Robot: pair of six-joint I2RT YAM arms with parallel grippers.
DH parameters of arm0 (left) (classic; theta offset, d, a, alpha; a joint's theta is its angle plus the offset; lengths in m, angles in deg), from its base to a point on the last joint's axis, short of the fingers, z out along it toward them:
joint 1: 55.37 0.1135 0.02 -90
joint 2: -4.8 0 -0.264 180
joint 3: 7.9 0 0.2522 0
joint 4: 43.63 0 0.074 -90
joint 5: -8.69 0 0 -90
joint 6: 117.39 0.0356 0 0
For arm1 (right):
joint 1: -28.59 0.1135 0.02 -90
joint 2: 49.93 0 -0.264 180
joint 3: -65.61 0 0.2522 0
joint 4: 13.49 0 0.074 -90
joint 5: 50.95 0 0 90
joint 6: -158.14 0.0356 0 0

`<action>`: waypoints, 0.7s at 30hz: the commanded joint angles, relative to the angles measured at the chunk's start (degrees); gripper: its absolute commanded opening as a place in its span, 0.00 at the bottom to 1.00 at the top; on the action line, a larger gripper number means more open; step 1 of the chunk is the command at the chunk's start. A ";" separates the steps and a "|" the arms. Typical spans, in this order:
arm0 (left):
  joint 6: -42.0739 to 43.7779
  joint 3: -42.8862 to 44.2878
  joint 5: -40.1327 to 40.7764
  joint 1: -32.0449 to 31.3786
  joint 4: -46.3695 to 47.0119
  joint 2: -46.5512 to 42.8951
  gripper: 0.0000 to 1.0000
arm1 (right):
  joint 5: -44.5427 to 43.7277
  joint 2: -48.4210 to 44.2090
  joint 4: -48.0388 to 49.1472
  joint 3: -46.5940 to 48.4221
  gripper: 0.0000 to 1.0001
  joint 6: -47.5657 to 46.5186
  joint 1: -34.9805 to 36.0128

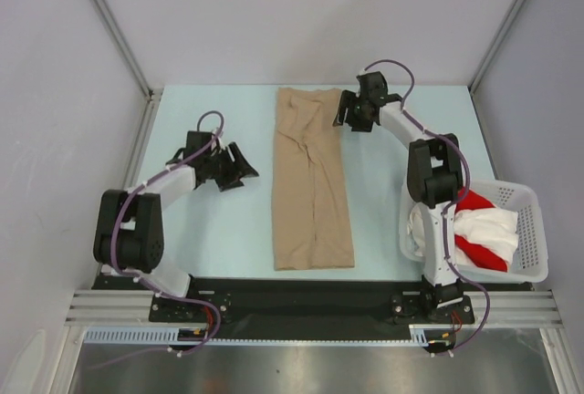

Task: Fold and stack the t-shirts
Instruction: Fold the tshirt

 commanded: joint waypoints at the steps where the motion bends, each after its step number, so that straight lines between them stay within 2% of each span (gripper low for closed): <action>1: 1.70 -6.80 -1.95 -0.46 -2.02 -6.69 0.67 | -1.00 -6.84 -14.30 2.87 0.72 -5.05 -0.13; 3: 1.00 -9.80 -4.23 -0.72 -1.24 -8.63 0.66 | 1.63 -11.67 -15.71 -0.29 0.73 -4.97 0.05; 6: -0.24 -14.73 -6.61 -2.83 -1.24 -11.26 0.66 | 6.03 -20.60 -15.90 -11.52 0.73 -4.35 1.45; 7: -1.02 -16.56 -6.79 -3.79 -1.15 -12.06 0.66 | 7.17 -22.99 -15.37 -18.17 0.73 -3.91 1.89; 11: -4.45 -20.09 -5.48 -11.33 -2.03 -16.19 0.66 | 11.22 -35.30 -15.19 -34.70 0.71 -3.21 6.18; 17: -11.13 -25.19 -2.32 -19.60 -2.46 -21.64 0.61 | 12.45 -52.00 -16.42 -52.14 0.66 -0.41 13.05; 18: -12.01 -25.98 -1.62 -20.40 -2.55 -22.34 0.60 | 12.54 -54.28 -15.64 -57.38 0.66 0.13 13.92; 21: -14.65 -29.14 -0.91 -22.26 -2.38 -23.75 0.58 | 12.10 -61.32 -14.84 -65.92 0.63 1.88 13.50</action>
